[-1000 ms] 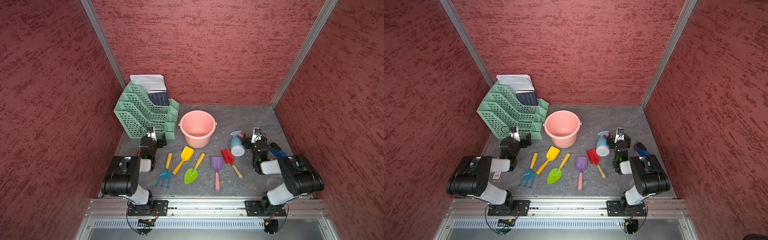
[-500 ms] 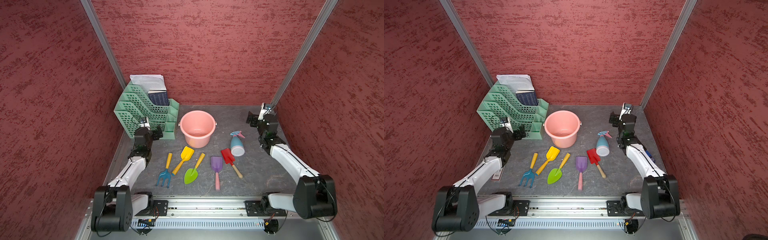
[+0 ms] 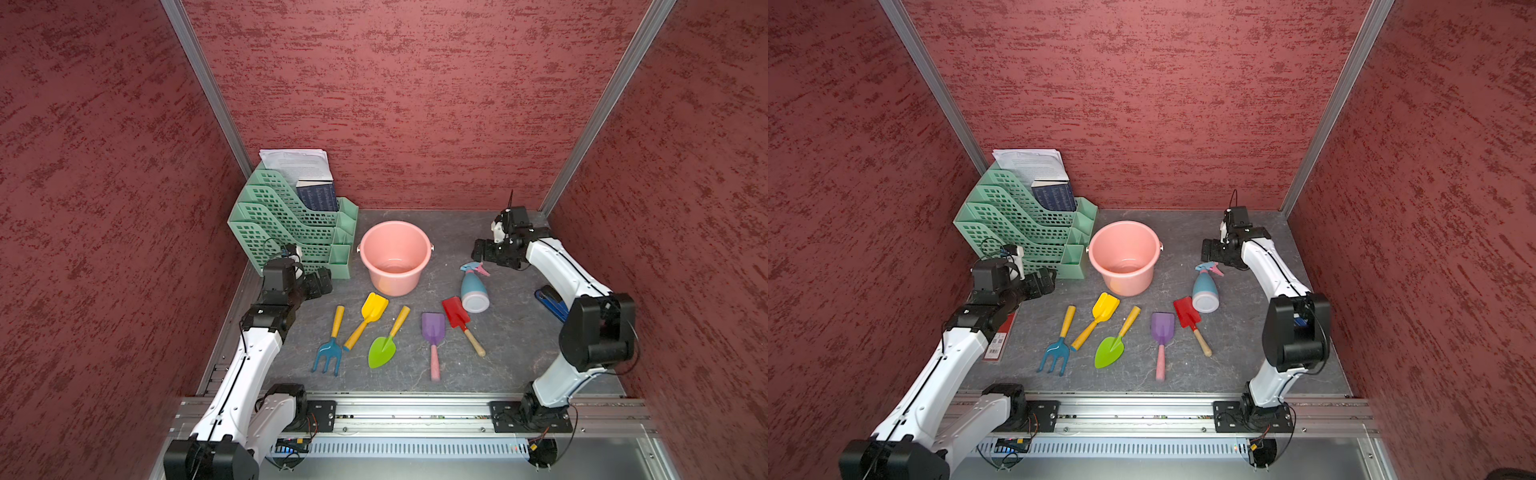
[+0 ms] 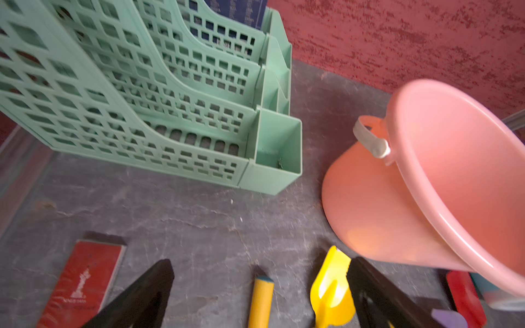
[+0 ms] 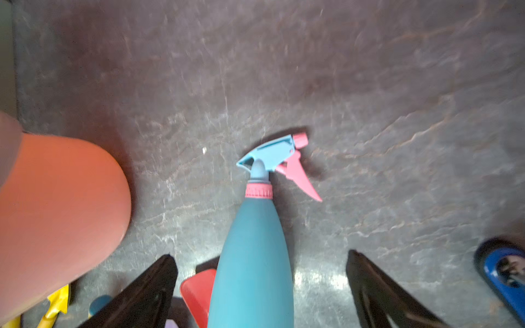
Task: Organize the gardening tools
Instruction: Pick up the gardening tool from the center of the board.
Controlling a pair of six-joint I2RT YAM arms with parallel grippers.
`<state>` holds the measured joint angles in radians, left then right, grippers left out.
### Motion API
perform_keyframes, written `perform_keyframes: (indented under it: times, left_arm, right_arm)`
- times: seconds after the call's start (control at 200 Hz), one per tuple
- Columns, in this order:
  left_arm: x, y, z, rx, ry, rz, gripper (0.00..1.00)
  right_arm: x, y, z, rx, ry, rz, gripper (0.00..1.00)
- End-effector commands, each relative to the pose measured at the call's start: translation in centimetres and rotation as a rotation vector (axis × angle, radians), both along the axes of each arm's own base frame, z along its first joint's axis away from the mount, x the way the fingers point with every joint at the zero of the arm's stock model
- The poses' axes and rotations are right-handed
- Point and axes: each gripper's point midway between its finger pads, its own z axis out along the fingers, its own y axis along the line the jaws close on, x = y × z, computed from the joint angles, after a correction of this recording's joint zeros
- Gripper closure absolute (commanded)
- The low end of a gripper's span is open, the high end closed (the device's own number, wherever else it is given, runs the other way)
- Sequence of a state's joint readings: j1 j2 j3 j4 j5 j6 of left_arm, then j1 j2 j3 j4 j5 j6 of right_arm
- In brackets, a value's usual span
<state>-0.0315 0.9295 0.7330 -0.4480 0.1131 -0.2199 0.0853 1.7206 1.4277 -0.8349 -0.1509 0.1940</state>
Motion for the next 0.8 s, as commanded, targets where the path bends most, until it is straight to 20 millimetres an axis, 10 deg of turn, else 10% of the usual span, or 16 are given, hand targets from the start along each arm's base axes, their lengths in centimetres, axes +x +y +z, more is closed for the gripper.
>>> perform_keyframes:
  times: [0.0, 0.796]
  left_arm:
    - [-1.2, -1.7, -0.4, -0.078, 0.055, -0.06, 0.0]
    - [-0.9, -2.6, -2.5, -0.088, 0.119, -0.109, 0.0]
  right_arm:
    - [-1.6, 0.9, -1.2, 0.022, 0.119, 0.017, 0.02]
    - [2.1, 1.8, -8.7, -0.226, 0.235, 0.011, 0.23]
